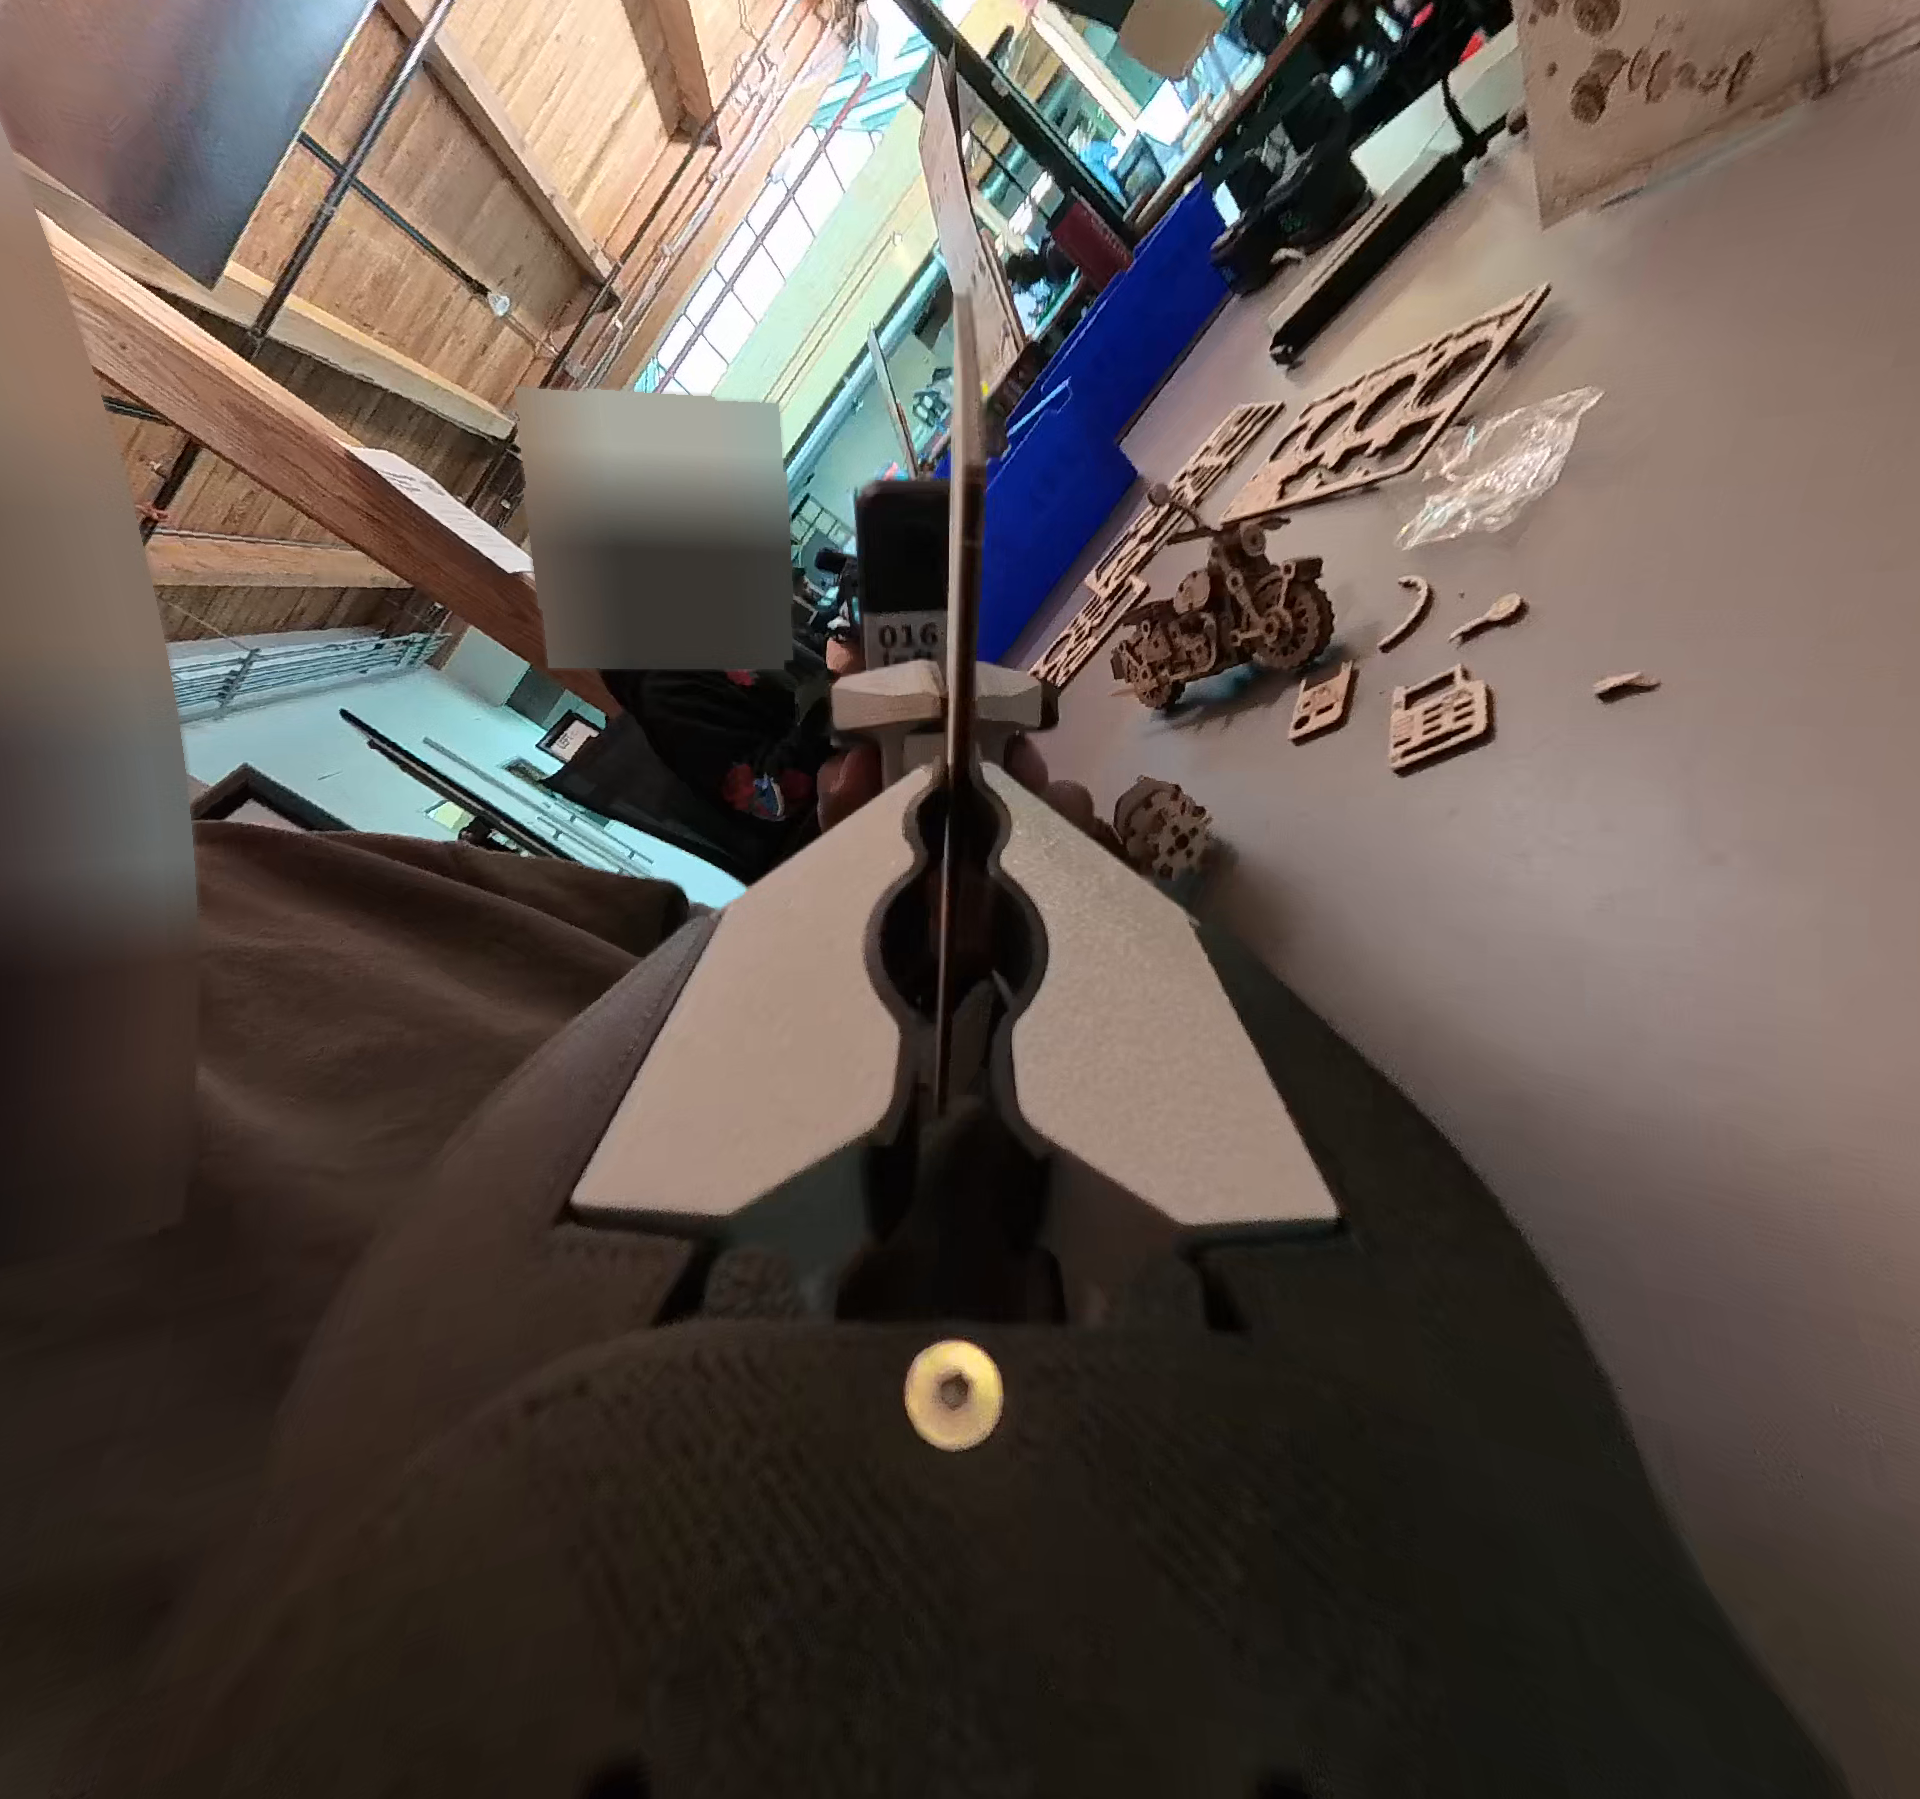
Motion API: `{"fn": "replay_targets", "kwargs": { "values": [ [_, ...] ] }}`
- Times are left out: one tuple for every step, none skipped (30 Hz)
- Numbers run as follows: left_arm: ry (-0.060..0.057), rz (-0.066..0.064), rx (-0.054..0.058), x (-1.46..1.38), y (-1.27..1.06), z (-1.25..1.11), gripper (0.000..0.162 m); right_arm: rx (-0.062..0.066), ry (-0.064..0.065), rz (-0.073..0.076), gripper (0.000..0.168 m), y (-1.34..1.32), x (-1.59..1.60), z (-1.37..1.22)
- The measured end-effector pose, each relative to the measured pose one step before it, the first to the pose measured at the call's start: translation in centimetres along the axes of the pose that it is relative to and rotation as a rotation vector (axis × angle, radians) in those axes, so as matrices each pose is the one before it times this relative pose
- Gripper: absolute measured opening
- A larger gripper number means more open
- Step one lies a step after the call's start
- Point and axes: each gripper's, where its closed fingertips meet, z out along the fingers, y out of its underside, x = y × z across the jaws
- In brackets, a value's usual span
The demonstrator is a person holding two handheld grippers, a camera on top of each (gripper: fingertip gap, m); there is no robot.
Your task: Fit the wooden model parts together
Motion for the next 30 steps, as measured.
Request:
{"fn": "replay_targets", "kwargs": {
  "values": [
    [-0.0174, 0.0341, -0.0279, -0.166, 0.120, -0.068, 0.003, -0.0279, 0.0008, 0.0155, 0.001, 0.285, 0.078, -0.108],
    [-0.0246, 0.0381, -0.0265, -0.279, 0.114, -0.122, 0.006, -0.0348, 0.0067, 0.0133, 0.001, 0.430, 0.159, -0.099],
    [-0.0256, 0.0372, -0.0289, -0.326, 0.177, -0.119, 0.008, -0.0410, 0.0139, 0.0070, 0.001, 0.557, 0.254, -0.057],
    [-0.0195, 0.0312, -0.0251, -0.254, 0.197, -0.069, 0.012, -0.0457, 0.0176, 0.0028, 0.000, 0.691, 0.305, 0.000],
    [-0.0124, 0.0182, -0.0216, -0.149, 0.244, 0.033, 0.017, -0.0457, 0.0159, 0.0013, 0.001, 0.706, 0.271, 0.086],
    [-0.0061, 0.0019, -0.0197, -0.100, 0.317, 0.157, 0.021, -0.0316, 0.0099, -0.0016, 0.001, 0.517, 0.192, 0.140],
    [-0.0012, -0.0086, -0.0178, -0.048, 0.400, 0.238, 0.021, -0.0132, 0.0009, 0.0012, 0.001, 0.257, 0.080, 0.184],
    [0.0009, -0.0135, -0.0169, -0.046, 0.471, 0.297, 0.018, -0.0040, -0.0067, 0.0077, 0.001, 0.112, 0.022, 0.197],
    [-0.0114, -0.0150, -0.0074, -0.225, 0.364, 0.259, 0.012, 0.0002, -0.0061, 0.0084, 0.001, 0.073, 0.092, 0.185],
    [-0.0126, -0.0165, 0.0186, -0.245, -0.084, 0.077, 0.010, 0.0069, 0.0110, 0.0051, 0.001, -0.010, 0.399, 0.078],
    [0.0114, -0.0221, 0.0142, 0.065, -0.120, 0.011, 0.004, 0.0244, 0.0229, -0.0021, 0.003, -0.272, 0.592, -0.043],
    [0.0253, -0.0282, -0.0004, 0.290, 0.009, 0.066, 0.000, 0.0339, 0.0145, -0.0009, 0.008, -0.412, 0.443, -0.100],
    [0.0024, -0.0191, -0.0056, -0.013, 0.082, 0.088, 0.000, 0.0327, -0.0065, 0.0041, 0.011, -0.458, 0.110, -0.128],
    [-0.0047, 0.0060, -0.0014, -0.034, 0.088, 0.056, 0.000, 0.0314, -0.0202, 0.0080, 0.013, -0.475, -0.146, -0.132],
    [0.0000, 0.0119, -0.0113, 0.078, 0.217, 0.088, 0.000, 0.0347, -0.0170, 0.0056, 0.017, -0.532, -0.144, -0.090],
    [0.0030, 0.0043, -0.0152, 0.143, 0.244, 0.155, 0.000, 0.0346, -0.0108, -0.0002, 0.021, -0.471, -0.077, -0.024],
    [0.0029, 0.0014, -0.0043, 0.153, 0.113, 0.146, 0.000, 0.0237, -0.0049, -0.0035, 0.025, -0.256, -0.013, 0.084],
    [0.0022, -0.0030, 0.0055, 0.109, -0.002, 0.115, 0.000, 0.0062, -0.0025, -0.0035, 0.025, 0.058, 0.010, 0.189],
    [0.0097, -0.0109, 0.0022, 0.170, 0.052, 0.126, 0.000, -0.0048, -0.0023, -0.0051, 0.025, 0.233, -0.025, 0.275],
    [0.0066, -0.0150, -0.0016, 0.083, 0.098, 0.124, 0.000, -0.0044, -0.0005, -0.0093, 0.020, 0.182, -0.063, 0.233],
    [-0.0082, -0.0106, 0.0036, -0.179, 0.035, 0.046, 0.000, 0.0044, -0.0025, -0.0153, 0.013, -0.014, -0.161, 0.145],
    [-0.0017, -0.0062, 0.0034, -0.117, -0.006, 0.001, 0.000, 0.0048, 0.0012, -0.0173, 0.006, -0.084, -0.139, 0.059],
    [0.0014, -0.0070, -0.0011, -0.068, -0.009, -0.029, 0.000, -0.0014, 0.0112, -0.0174, 0.005, -0.017, 0.040, 0.027],
    [-0.0045, -0.0002, -0.0022, -0.088, -0.002, -0.008, 0.000, -0.0028, 0.0111, -0.0113, 0.006, 0.024, 0.078, 0.027],
    [-0.0086, 0.0157, -0.0040, -0.065, 0.051, 0.013, 0.000, -0.0004, 0.0049, 0.0008, 0.006, 0.021, 0.089, 0.005],
    [-0.0119, 0.0187, -0.0067, -0.066, 0.083, 0.018, 0.000, 0.0028, -0.0022, 0.0094, 0.007, 0.036, 0.101, -0.001],
    [-0.0109, 0.0135, -0.0086, -0.057, 0.070, 0.049, 0.000, 0.0056, -0.0053, 0.0134, 0.008, 0.026, 0.096, -0.029],
    [-0.0102, 0.0105, -0.0099, -0.077, 0.115, 0.058, 0.000, 0.0053, -0.0035, 0.0131, 0.008, 0.006, 0.114, -0.038],
    [-0.0085, 0.0042, -0.0068, -0.101, 0.103, 0.072, 0.001, 0.0015, 0.0014, 0.0070, 0.008, 0.020, 0.140, -0.027],
    [-0.0025, -0.0064, -0.0018, -0.104, 0.043, 0.037, 0.001, -0.0031, 0.0043, 0.0001, 0.008, 0.034, 0.130, -0.019]
  ]
}}
